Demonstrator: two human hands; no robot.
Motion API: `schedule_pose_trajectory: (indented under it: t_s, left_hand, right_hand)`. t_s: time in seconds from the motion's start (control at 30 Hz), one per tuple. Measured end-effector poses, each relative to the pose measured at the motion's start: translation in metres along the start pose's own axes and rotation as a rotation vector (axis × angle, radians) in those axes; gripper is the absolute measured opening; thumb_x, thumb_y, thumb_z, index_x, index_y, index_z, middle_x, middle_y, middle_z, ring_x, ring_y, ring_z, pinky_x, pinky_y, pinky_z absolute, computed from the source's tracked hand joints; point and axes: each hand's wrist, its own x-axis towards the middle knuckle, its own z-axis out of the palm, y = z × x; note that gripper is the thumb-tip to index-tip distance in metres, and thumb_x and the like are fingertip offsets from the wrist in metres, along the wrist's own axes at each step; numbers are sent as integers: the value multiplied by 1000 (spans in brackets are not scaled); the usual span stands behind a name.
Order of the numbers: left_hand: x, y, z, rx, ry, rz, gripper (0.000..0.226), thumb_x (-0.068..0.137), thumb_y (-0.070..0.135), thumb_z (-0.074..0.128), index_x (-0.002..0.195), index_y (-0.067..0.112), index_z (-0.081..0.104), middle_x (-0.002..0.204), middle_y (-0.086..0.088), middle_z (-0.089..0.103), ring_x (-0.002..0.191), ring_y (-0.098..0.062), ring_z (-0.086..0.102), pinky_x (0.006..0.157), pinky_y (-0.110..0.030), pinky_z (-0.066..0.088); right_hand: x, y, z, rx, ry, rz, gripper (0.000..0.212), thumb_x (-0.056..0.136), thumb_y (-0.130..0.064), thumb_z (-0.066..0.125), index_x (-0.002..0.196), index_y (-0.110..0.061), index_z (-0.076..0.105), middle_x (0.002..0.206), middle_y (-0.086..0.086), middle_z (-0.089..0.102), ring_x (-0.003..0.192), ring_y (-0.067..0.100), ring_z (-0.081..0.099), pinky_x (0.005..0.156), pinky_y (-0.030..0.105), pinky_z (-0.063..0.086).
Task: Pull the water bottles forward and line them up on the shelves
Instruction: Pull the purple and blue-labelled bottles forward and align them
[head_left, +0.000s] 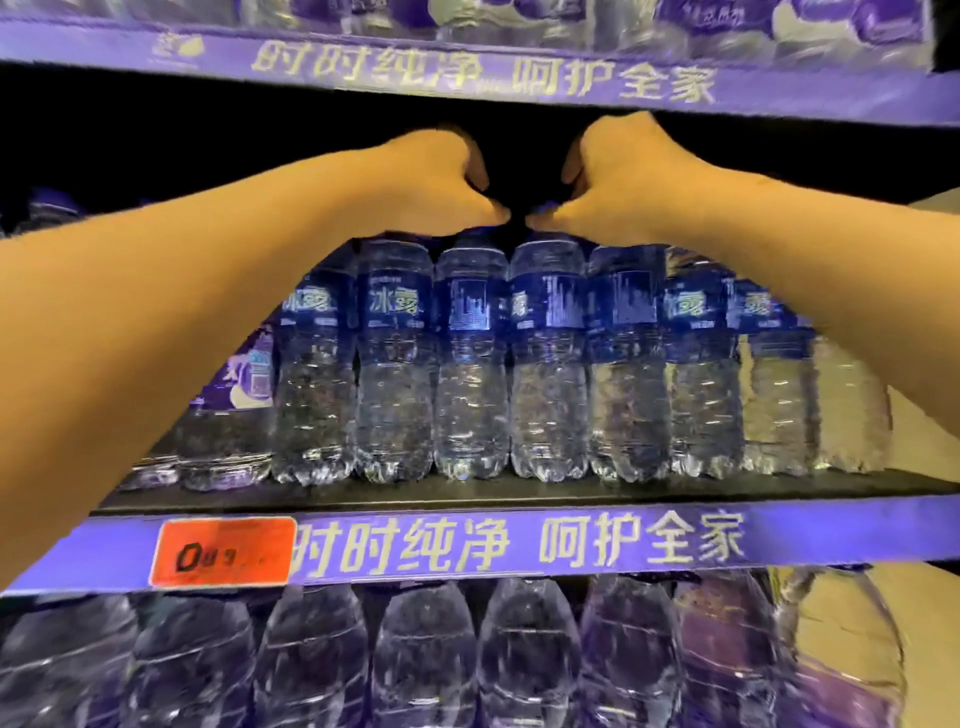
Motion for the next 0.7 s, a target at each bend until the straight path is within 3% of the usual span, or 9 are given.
schedule_pose_trajectory:
  t_s: [0.07,0.13,0.2,0.33,0.4,0.47,0.6,0.7]
  left_hand:
    - [2,6,0,68,-53,-18,41,87,48,66,112,16,66,114,-14,67,90,-31,61,88,-55,52]
    - [3,8,1,117,-58,-60,40,87,48,67,116,21,66,114,-10,65,96,-30,60,91,-54,51]
    - [2,8,2,126,-61,-107,46,84,51,69,123,25,63,118,-2,63,104,-30,58,96,-50,49]
    - [2,9,8,100,-10,-137,60,75,54,77,119,16,61,112,-3,63,103,-29,58,94,-46,49]
    - [3,9,6,75,-5,-170,62,71,54,81,114,15,60,108,0,61,100,-28,57,89,-43,49]
    - [4,7,0,77,-43,-233,70,64,59,83,116,18,62,114,0,60,104,-29,56,95,-46,48]
    - [7,1,-9,10,-99,-252,77,60,57,85,125,23,60,123,2,58,114,-30,52,103,-46,44]
    - [8,-2,-12,-10,-124,-227,82,59,56,87,128,23,58,124,1,60,114,-30,55,105,-47,44]
  right_hand:
    - [0,0,0,19,-11,-24,44,86,-49,71,69,-11,54,62,6,48,56,23,41,52,36,42]
    - [1,1,-1,55,-25,-58,43,87,-48,70,68,-15,49,62,4,44,58,22,40,52,34,39]
    - [3,1,0,78,-46,-74,39,86,-48,70,81,-12,59,72,6,53,69,25,49,65,42,50]
    - [7,1,6,87,-33,-68,43,84,-46,73,89,-5,63,82,10,61,80,30,59,77,40,54]
    - [9,2,5,162,-40,-35,44,83,-40,76,105,-4,66,100,12,69,95,31,65,88,41,55]
    - [11,4,4,245,-70,18,45,82,-34,79,116,-7,66,113,12,69,103,30,66,92,44,55]
    - [14,7,0,368,-136,74,30,86,-20,76,114,-12,66,109,6,69,95,25,68,86,40,59]
    - [13,4,-1,393,-147,89,12,89,-15,73,98,-16,65,100,2,69,86,20,68,78,34,59]
